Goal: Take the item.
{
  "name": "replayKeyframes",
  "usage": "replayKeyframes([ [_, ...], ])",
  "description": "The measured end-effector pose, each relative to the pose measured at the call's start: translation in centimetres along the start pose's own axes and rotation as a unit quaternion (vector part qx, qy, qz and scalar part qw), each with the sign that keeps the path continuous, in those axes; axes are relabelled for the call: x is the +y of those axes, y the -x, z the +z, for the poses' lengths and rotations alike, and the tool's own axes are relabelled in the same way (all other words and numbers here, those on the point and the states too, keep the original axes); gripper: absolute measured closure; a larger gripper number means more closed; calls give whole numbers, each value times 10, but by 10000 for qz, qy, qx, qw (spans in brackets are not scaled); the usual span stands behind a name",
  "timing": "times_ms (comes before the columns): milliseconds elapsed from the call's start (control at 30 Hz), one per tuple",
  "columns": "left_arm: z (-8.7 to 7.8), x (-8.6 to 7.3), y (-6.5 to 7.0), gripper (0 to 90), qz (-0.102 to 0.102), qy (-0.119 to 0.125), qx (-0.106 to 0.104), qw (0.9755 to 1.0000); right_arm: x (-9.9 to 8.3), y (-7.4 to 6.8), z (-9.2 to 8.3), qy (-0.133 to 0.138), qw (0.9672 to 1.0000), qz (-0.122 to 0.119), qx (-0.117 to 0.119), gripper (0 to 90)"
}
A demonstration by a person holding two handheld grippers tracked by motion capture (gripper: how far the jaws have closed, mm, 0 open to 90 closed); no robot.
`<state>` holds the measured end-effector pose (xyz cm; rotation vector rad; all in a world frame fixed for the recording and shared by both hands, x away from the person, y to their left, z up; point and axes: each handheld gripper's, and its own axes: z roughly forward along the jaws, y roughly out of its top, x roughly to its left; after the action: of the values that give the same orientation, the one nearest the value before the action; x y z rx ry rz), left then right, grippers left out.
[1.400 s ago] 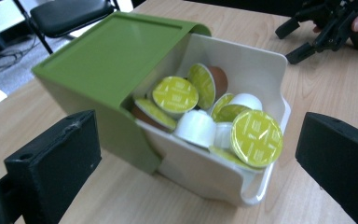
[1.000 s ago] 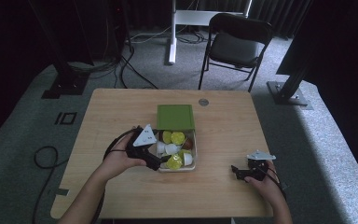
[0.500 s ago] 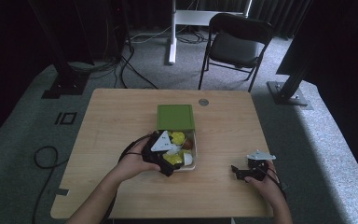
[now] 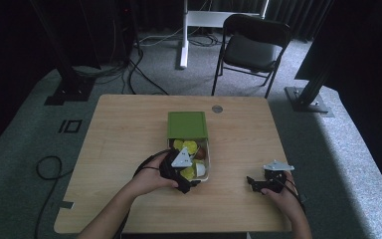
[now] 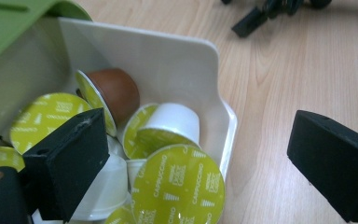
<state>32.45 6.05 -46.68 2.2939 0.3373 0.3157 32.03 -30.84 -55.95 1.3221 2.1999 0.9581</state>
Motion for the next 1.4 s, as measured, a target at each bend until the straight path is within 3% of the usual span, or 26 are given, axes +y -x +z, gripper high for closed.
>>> replayKeyframes([
  [67,1,-2,-1,141,-122,36,-25,9999,0,0,0,0,10000,0,0,118],
  [133,2,-2,-1,154,-198,8,-74,9998,0,0,0,-1,10000,0,0,118],
  [267,6,-1,3,159,-35,-242,23,9997,0,0,0,-3,10000,-6,0,118],
  [433,13,-3,5,159,20,-520,146,9985,0,0,0,-1,10000,-7,-1,118],
  [633,19,-4,7,159,144,-1015,270,9944,0,0,0,-2,10000,-6,-2,118],
  [767,20,-4,5,225,-56,-1183,376,9922,0,0,0,-2,10000,-6,-1,118],
  [867,21,-4,5,276,-49,-1302,448,9905,0,0,0,-2,10000,-7,-1,118],
  [933,22,-5,4,276,-161,-1317,385,9904,0,0,0,-1,10000,-7,-1,118],
  [967,22,-5,4,276,-161,-1317,385,9904,0,0,0,-1,10000,-7,-1,118],
  [1000,22,-6,1,276,-425,-1276,247,9906,0,0,0,-2,10000,-6,-1,118],
  [1133,19,-7,-3,331,-623,-1166,98,9912,0,0,0,-1,10000,-6,-1,118],
  [1233,15,-5,-6,401,-894,-1055,78,9904,0,0,0,-2,10000,-6,-1,118],
  [1400,14,-6,-6,404,-949,-1066,121,9897,0,0,0,-2,10000,-6,-1,118],
])
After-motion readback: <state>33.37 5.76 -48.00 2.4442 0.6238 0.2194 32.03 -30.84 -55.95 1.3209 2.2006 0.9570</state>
